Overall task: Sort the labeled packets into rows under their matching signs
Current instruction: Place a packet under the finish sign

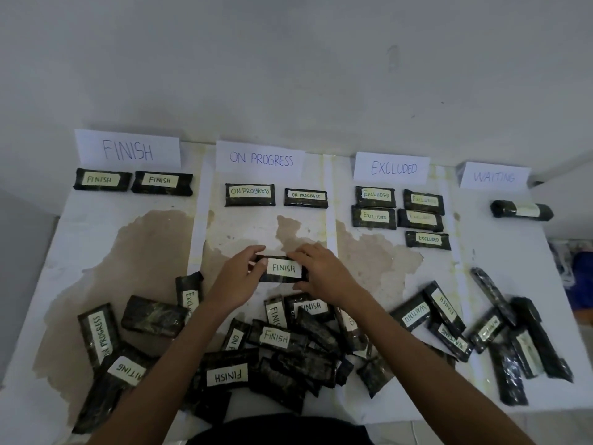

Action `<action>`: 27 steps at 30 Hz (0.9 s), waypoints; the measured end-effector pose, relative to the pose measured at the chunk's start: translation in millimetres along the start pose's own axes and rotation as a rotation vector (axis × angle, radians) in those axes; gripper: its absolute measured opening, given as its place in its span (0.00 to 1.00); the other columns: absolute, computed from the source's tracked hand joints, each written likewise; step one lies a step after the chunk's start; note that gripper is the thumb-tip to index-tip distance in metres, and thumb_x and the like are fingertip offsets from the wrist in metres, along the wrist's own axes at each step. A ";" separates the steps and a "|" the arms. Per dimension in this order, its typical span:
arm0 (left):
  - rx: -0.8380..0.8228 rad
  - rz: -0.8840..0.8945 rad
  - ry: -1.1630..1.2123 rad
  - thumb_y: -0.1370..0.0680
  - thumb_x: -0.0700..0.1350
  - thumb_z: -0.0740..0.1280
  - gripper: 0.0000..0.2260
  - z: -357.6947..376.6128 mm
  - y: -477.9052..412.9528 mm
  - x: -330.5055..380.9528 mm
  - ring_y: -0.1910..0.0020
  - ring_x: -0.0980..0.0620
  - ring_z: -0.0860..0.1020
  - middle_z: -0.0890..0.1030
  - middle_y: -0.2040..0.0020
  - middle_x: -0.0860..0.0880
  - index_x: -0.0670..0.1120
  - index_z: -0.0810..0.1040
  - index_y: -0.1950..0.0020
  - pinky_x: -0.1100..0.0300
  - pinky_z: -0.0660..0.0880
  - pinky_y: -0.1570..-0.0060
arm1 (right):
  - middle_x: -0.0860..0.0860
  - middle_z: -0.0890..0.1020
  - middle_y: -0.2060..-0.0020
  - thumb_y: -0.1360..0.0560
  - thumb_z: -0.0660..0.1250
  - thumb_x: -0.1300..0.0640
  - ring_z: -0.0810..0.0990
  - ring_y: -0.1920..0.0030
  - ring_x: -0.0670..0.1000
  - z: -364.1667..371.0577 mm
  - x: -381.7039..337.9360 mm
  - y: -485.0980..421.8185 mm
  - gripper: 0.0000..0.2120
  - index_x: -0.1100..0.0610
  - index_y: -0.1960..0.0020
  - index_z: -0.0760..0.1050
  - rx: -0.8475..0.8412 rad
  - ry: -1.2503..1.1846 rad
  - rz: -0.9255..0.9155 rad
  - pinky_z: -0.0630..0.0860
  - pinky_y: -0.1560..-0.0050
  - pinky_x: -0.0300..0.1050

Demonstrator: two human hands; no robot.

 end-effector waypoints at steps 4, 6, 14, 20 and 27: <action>-0.027 0.075 -0.044 0.20 0.46 0.59 0.15 20.8 -5.7 22.8 0.50 0.53 0.75 0.75 0.46 0.51 0.47 0.70 0.34 0.60 0.70 0.52 | 0.57 0.77 0.43 0.33 0.75 0.50 0.74 0.45 0.58 -14.4 23.7 27.0 0.30 0.59 0.35 0.72 0.045 -0.002 0.046 0.73 0.45 0.54; -0.039 0.107 -0.065 0.20 0.46 0.59 0.15 30.7 -6.2 29.2 0.47 0.51 0.75 0.77 0.43 0.49 0.47 0.70 0.34 0.58 0.71 0.49 | 0.57 0.77 0.45 0.32 0.75 0.49 0.75 0.48 0.59 -19.1 34.3 39.7 0.29 0.60 0.36 0.73 0.068 0.008 0.057 0.75 0.49 0.55; 0.073 0.136 -0.227 0.21 0.47 0.59 0.18 23.5 3.3 28.2 0.35 0.47 0.67 0.72 0.34 0.46 0.47 0.67 0.31 0.54 0.64 0.37 | 0.57 0.77 0.44 0.31 0.73 0.47 0.75 0.48 0.58 -22.3 37.3 43.3 0.29 0.60 0.35 0.72 0.073 0.015 0.034 0.75 0.48 0.54; 0.164 0.107 -0.283 0.22 0.48 0.59 0.20 -21.9 12.0 1.0 0.34 0.43 0.66 0.71 0.33 0.43 0.44 0.67 0.31 0.49 0.65 0.35 | 0.57 0.77 0.44 0.32 0.74 0.47 0.75 0.47 0.58 -12.3 1.7 -1.3 0.30 0.59 0.35 0.72 0.057 -0.007 -0.023 0.75 0.48 0.54; 0.271 0.016 -0.293 0.22 0.41 0.59 0.19 -89.3 21.3 -39.4 0.32 0.45 0.64 0.68 0.31 0.43 0.43 0.65 0.30 0.51 0.63 0.34 | 0.58 0.76 0.43 0.29 0.70 0.46 0.73 0.45 0.59 7.2 -55.7 -66.2 0.30 0.59 0.32 0.69 -0.001 0.006 -0.082 0.73 0.47 0.56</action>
Point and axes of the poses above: each hand's wrist, its own y-axis away from the middle knuckle, its own z-axis out of the palm, x = y × z, the point moved 5 cm from there along -y, towards the middle knuckle
